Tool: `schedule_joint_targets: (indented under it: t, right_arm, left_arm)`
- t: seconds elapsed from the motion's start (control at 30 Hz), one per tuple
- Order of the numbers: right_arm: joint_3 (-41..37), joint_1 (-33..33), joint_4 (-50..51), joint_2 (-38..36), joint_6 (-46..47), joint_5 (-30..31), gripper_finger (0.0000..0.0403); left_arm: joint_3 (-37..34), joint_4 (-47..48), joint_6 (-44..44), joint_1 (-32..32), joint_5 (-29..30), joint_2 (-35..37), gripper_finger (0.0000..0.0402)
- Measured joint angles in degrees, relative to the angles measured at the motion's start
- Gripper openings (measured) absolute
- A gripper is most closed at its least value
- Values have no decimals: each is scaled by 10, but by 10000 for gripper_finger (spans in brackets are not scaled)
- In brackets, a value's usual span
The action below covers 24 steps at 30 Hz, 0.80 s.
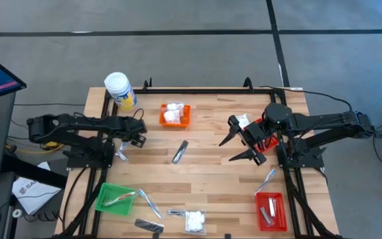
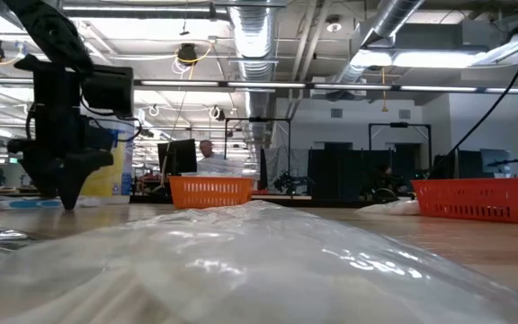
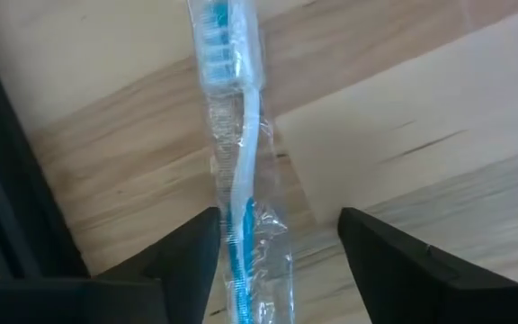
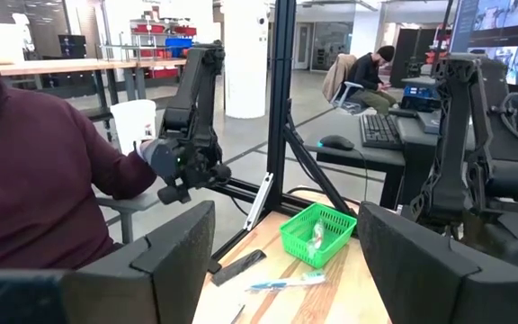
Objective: Pick & Place Travel size toiletries
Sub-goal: Put the light blue toothbrush into the green basket
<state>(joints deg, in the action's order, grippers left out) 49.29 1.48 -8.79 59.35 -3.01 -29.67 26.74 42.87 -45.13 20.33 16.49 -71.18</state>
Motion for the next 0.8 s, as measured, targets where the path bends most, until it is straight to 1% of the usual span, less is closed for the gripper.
schedule_joint_targets:
  t: [0.13,0.27,0.37,0.53,0.57,0.67,0.7,0.8]
  right_arm:
    - [0,0,0,0,0,0,265]
    - [0,0,0,0,0,0,265]
    - [0,0,0,0,0,0,265]
    - [0,0,0,0,0,0,265]
    - [0,0,-1,0,-1,0,265]
    - [0,0,-2,0,-6,0,265]
    - [0,0,-3,0,-6,0,265]
    - [0,0,-3,0,-6,0,265]
  left_arm:
    - [0,-11,9,0,-14,-14,208]
    - [-2,-23,14,0,-22,-5,170]
    - [-2,-30,14,0,-29,2,128]
    - [-2,-39,29,0,-46,3,34]
    - [-2,-39,34,0,-47,6,20]
    - [-2,-44,50,0,-54,21,19]
    - [1,-50,56,-2,-62,32,20]
    - [3,-49,62,-11,-60,73,15]
